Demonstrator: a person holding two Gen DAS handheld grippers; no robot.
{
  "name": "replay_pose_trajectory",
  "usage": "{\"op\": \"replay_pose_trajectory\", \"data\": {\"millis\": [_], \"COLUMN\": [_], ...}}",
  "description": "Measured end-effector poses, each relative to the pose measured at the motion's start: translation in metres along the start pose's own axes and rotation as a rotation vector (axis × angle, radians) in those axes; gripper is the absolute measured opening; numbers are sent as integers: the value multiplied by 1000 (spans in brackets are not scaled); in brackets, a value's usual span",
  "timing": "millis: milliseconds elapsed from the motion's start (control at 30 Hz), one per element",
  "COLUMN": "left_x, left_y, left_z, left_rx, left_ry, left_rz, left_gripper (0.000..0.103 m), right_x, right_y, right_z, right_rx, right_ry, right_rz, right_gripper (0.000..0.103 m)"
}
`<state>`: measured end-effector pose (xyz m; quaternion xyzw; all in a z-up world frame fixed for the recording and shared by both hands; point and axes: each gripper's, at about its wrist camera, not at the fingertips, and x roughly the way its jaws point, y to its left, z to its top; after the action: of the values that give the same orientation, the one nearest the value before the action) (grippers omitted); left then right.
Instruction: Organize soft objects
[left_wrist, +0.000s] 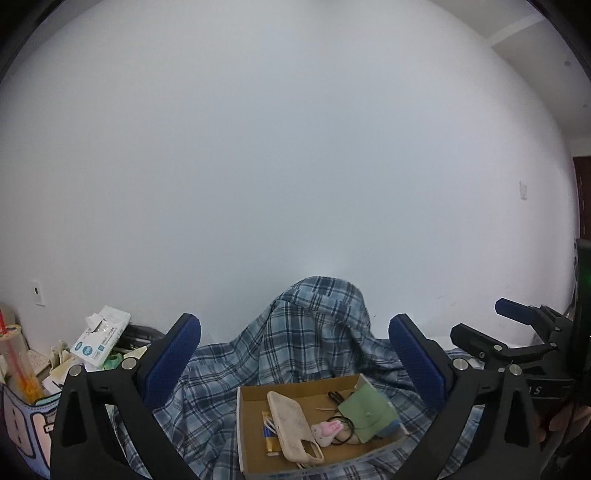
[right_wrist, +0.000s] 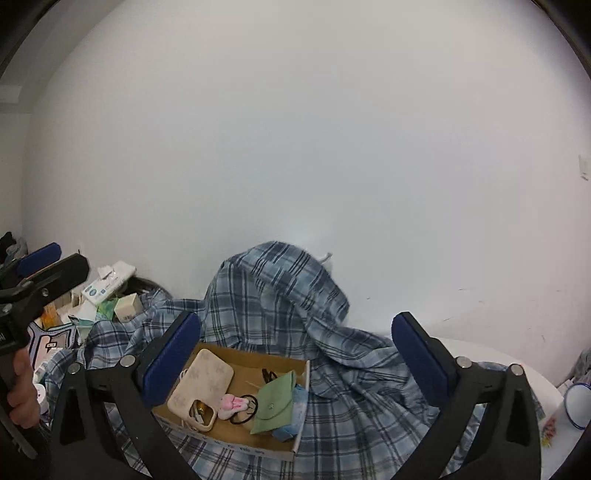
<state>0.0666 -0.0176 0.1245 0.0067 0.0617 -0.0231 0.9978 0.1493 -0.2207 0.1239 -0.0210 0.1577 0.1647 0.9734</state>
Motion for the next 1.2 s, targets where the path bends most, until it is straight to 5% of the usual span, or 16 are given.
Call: {"op": "replay_pose_trajectory", "data": {"millis": [500, 867, 1200], "left_x": [-61, -52, -40], "left_y": [-28, -25, -12], "left_z": [-50, -101, -112], "left_rx": [54, 30, -16], "left_ry": [26, 42, 82], "left_rz": [-66, -18, -13], "left_gripper": [103, 103, 103], "right_x": [-76, -79, -71], "right_y": [-12, -16, -12], "right_z": [-23, -77, -100], "right_rx": [26, 41, -2], "right_ry": [-33, 28, 52], "right_rz": [-39, -31, -43], "right_gripper": [103, 103, 103]}}
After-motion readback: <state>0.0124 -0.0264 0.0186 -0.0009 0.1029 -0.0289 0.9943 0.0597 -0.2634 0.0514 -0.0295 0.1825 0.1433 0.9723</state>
